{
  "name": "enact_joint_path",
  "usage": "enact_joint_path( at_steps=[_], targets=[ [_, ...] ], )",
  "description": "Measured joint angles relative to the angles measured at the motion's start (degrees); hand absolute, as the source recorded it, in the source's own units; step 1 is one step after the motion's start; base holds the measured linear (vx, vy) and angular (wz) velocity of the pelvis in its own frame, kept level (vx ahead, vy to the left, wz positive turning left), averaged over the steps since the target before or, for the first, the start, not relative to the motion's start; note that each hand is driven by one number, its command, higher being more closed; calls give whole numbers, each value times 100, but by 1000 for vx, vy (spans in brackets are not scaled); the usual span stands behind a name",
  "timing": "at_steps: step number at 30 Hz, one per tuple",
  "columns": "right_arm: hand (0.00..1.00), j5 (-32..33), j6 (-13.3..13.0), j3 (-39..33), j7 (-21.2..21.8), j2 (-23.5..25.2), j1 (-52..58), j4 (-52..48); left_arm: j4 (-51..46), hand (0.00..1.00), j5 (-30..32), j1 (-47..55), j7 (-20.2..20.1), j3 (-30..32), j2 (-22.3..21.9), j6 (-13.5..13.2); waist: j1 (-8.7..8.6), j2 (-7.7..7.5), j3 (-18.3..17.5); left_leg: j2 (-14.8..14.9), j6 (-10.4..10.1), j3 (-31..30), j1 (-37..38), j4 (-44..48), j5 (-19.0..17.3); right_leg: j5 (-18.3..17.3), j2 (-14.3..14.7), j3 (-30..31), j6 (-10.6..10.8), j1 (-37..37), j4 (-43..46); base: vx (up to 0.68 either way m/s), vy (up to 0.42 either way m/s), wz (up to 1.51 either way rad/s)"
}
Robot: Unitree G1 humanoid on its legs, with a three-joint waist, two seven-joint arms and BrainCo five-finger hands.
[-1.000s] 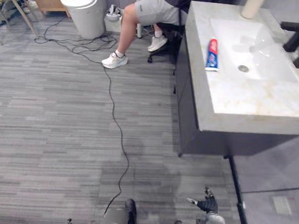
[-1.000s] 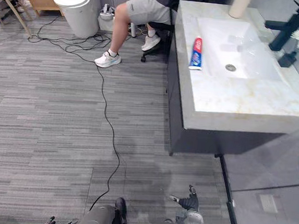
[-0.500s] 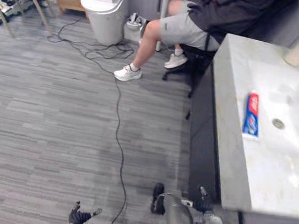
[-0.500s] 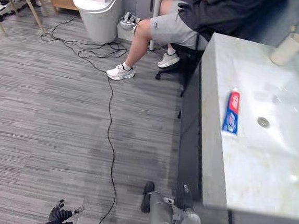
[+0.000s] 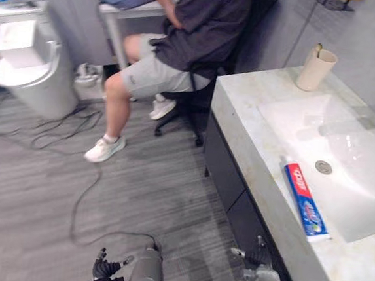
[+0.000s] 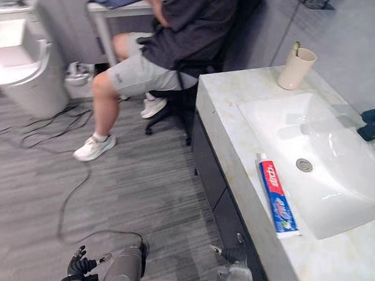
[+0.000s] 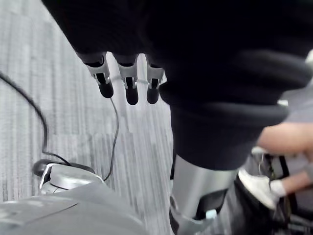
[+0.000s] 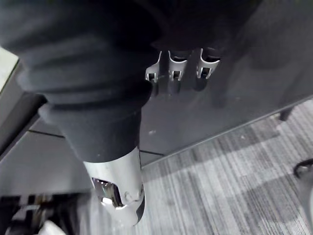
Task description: Organize washtable
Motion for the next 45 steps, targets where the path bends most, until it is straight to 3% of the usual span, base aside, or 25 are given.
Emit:
enact_joint_path(
  at_steps=[1,3,5,6,8,9,10,11,12,13,14,16,19,21,22,23,24,26,27,34,37,45],
  targets=[
    [0,14,-1,-53,-7,14,-37,11,-3,0,7,-23,-3,-5,26,19,5,-44,7,99,85,559,359,-47,-133,80,-290,-785,-27,-188,340,277,448,-225],
    [0,111,-45,-125,-2,36,-75,16,3,0,9,-139,-19,-98,20,41,-36,20,-10,150,79,1377,1002,-441,-191,57,-564,-2022,-33,-366,520,175,361,-196],
    [0,103,-81,-129,0,21,-155,131,57,0,11,-384,-28,-220,58,44,-40,65,-21,159,82,1902,1262,-754,-194,58,-534,-2669,-31,-555,452,103,245,-155],
    [0,96,-93,-181,3,18,-335,491,202,0,9,-558,-39,-294,135,28,-129,68,-21,154,85,2245,1369,-881,-192,77,-515,-3221,-52,-676,246,107,228,-168],
    [0,90,-73,-323,5,14,-550,1003,492,0,-2,-784,-59,-354,248,40,-274,64,-19,48,85,2462,1491,-1020,-192,248,-492,-3956,-333,-745,-118,122,101,-123],
    [0,94,-59,-519,9,7,-506,1092,607,0,1,-845,-126,-397,285,84,-358,15,-37,-90,49,2496,1581,-1009,-213,460,-430,-3975,-589,-671,-456,217,-24,-70],
    [0,185,-79,-685,32,-4,-457,1062,636,0,1,-875,-154,-409,230,119,-406,48,-17,-24,-83,2501,1619,-748,-295,567,-349,-3899,-725,-560,-581,235,-44,-64],
    [0,185,-91,-765,42,-32,-472,1025,622,0,12,-864,-156,-415,174,126,-443,131,36,154,-126,2454,1611,-327,-320,555,-264,-3878,-709,-395,-640,220,-62,-53],
    [0,198,-98,-781,83,-125,-449,992,592,0,25,-857,-159,-415,100,129,-443,318,127,574,-136,2200,1417,791,-279,472,-56,-3756,-708,-131,-735,134,-46,-54],
    [0,206,-98,-782,99,-168,-441,953,562,0,26,-857,-162,-415,29,129,-452,407,147,733,-90,2035,1302,1253,-214,437,53,-3672,-730,-34,-747,176,-64,-80],
    [0,216,-78,-775,100,-224,-443,939,519,0,33,-798,-163,-425,-104,128,-355,539,149,1019,36,1633,934,2159,-102,349,251,-3468,-803,87,-777,261,-32,-106],
    [0,235,-50,-811,100,-250,-451,1070,518,0,56,-744,-262,-445,-197,131,-200,520,124,1032,-15,1149,527,2445,-222,263,323,-3049,-845,151,-804,291,-23,-110],
    [0,353,-8,-1065,90,-201,-509,1155,516,0,55,-761,-268,-414,-254,134,-153,409,157,919,-18,684,382,1357,-237,350,324,-2679,-704,317,-1004,228,1,-72],
    [0,350,-1,-1202,78,-226,-540,1199,510,0,53,-791,-264,-396,-279,131,-152,459,119,652,-78,77,400,144,-202,419,322,-2365,-587,386,-1139,207,153,-83],
    [0,347,-11,-1277,50,-316,-634,1326,541,0,53,-805,-260,-394,-291,133,-147,506,92,452,-210,-377,487,-556,-71,478,327,-2112,-475,385,-1195,195,236,-88],
    [0,347,-8,-1286,40,-348,-670,1373,545,0,49,-805,-260,-394,-299,133,-142,531,81,408,-287,-478,532,-819,47,498,339,-2012,-418,389,-1211,233,323,-112],
    [0,346,-2,-1321,-7,-359,-697,1415,616,0,49,-809,-261,-335,-284,133,-144,496,36,310,-434,-437,688,-1005,321,595,291,-1748,-211,461,-1363,189,274,-75],
    [0,342,-13,-1380,-5,-281,-642,1407,635,0,46,-863,-251,-281,-272,128,-168,381,-65,158,-371,-281,728,-1022,310,734,136,-1607,-9,531,-1612,135,219,-38],
    [0,338,19,-1230,-9,-355,-522,1588,898,0,-19,-740,-246,-311,-275,126,-11,411,-281,-545,190,-15,708,-1186,262,1373,-412,-1330,391,503,-2391,24,60,-7],
    [0,367,24,-1261,-7,-358,-512,1588,898,0,-95,-739,-267,-307,-272,126,-10,409,-284,-546,192,-14,707,-1209,266,1388,-408,-1331,405,499,-2415,0,0,0],
    [0,694,18,-1323,-3,-368,-510,1587,898,0,-303,-735,-290,-306,-268,126,-2,403,-294,-570,186,-21,843,-1352,300,1475,-407,-1365,414,692,-2631,19,-2,3],
    [0,1370,-84,-1646,2,-590,-634,1485,883,0,-678,-622,-530,15,-33,129,20,399,-381,-673,87,-249,1314,-2183,768,1580,-396,-1695,358,1109,-3030,19,-40,17]
  ],
)
